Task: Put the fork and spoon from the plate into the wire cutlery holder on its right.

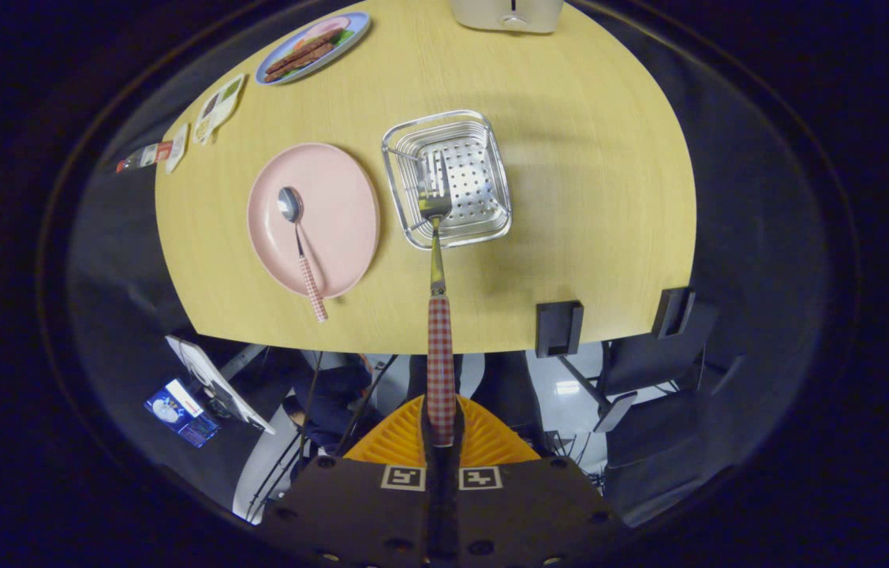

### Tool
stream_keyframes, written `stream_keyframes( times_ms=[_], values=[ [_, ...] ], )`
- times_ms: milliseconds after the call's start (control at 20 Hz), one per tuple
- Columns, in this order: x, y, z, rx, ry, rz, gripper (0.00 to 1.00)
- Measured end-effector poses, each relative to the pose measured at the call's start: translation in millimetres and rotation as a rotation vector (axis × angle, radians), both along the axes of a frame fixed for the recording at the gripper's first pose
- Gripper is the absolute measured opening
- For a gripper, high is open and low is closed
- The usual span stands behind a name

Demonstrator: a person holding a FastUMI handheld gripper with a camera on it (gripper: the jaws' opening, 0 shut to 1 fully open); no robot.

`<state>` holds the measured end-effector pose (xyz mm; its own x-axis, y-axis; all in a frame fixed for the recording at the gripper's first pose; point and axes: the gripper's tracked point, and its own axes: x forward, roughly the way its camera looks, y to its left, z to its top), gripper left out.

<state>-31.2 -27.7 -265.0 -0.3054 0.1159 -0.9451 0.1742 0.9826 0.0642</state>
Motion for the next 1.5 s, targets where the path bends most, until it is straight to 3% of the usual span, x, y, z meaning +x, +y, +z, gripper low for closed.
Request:
stream_keyframes(
  times_ms=[750,1150,1200,1350,1500],
  values=[
    [30,-20,-3,-0.019,0.143,0.022,0.01],
    [42,-14,-3,-0.02,0.119,0.054,0.1],
    [43,-12,-1,-0.014,0.111,0.054,0.13],
    [42,-4,7,0.023,0.102,0.031,0.7],
    [39,0,11,0.026,0.077,0.029,0.73]
  ],
)
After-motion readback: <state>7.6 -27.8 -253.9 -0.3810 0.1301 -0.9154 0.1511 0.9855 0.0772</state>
